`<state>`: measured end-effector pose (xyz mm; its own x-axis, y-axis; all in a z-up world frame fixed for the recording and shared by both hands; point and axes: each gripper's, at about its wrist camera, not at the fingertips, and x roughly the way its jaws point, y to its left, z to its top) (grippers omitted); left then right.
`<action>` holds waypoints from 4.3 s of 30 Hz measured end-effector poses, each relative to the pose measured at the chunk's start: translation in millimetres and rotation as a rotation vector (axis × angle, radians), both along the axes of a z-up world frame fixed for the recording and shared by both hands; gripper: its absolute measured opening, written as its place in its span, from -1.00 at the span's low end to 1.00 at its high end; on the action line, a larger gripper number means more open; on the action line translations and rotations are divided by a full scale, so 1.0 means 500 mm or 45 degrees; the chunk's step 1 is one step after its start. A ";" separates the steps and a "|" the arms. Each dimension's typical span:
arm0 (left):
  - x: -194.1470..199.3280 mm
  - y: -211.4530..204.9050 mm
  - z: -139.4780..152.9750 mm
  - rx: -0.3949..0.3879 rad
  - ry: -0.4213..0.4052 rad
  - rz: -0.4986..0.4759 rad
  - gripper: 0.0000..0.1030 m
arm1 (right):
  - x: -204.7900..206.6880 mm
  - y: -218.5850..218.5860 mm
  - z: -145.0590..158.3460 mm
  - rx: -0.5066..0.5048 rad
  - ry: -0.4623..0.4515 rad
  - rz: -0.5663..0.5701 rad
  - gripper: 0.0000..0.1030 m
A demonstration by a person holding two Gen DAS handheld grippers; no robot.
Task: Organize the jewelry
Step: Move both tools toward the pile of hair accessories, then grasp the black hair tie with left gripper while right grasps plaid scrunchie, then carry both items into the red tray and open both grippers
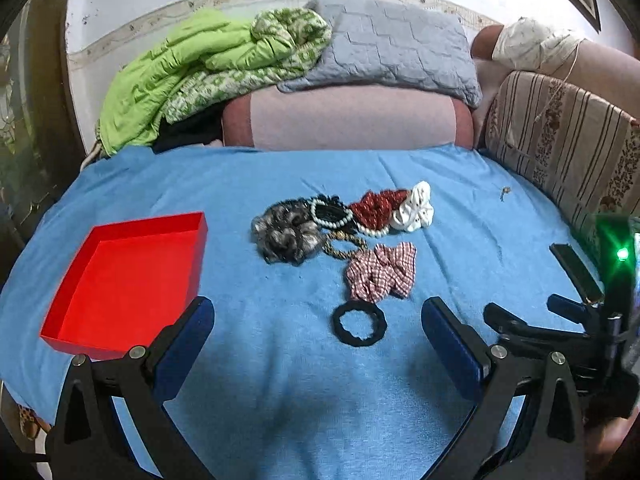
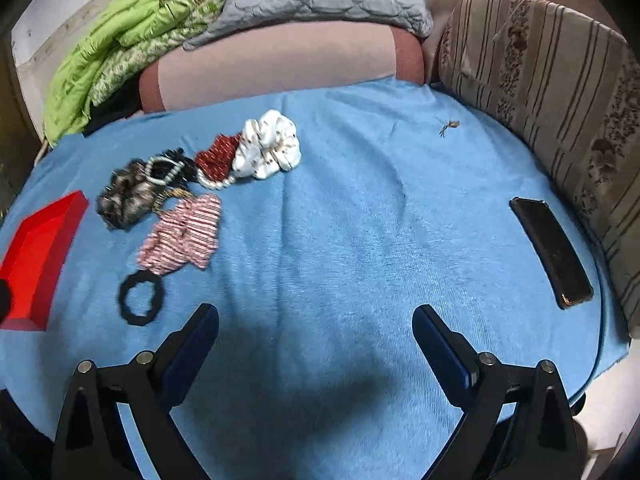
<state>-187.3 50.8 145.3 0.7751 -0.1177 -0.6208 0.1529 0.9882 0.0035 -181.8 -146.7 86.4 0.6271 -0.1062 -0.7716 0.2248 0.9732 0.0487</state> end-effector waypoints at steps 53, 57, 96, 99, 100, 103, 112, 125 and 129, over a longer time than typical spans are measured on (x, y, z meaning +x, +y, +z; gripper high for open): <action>0.225 -0.058 -0.221 0.023 0.548 -0.151 -0.20 | 0.259 0.041 -0.092 0.387 0.059 0.381 0.32; 0.224 -0.054 -0.221 0.045 0.547 -0.114 -0.82 | 0.272 0.054 -0.105 0.408 0.092 0.402 -0.07; 0.158 0.418 0.001 -0.061 0.279 0.384 -0.87 | 0.211 0.457 0.172 0.227 -0.061 0.902 -0.77; 0.207 0.459 -0.020 -0.063 0.323 0.425 -0.87 | 0.259 0.503 0.148 0.248 -0.029 0.915 -0.77; 0.229 0.476 -0.034 -0.070 0.355 0.443 -0.87 | 0.281 0.522 0.134 0.261 -0.012 0.918 -0.77; 0.275 0.513 -0.063 -0.073 0.410 0.497 -0.87 | 0.328 0.564 0.089 0.268 0.027 0.936 -0.76; 0.374 0.609 -0.141 -0.142 0.534 0.639 -0.83 | 0.406 0.654 -0.018 0.189 0.124 0.990 -0.72; 0.243 0.621 -0.001 -0.178 0.369 0.734 -0.08 | 0.365 0.632 0.027 0.209 0.022 0.966 0.14; 0.205 0.587 0.023 -0.160 0.323 0.748 -0.03 | 0.320 0.575 0.049 0.245 -0.007 0.937 0.21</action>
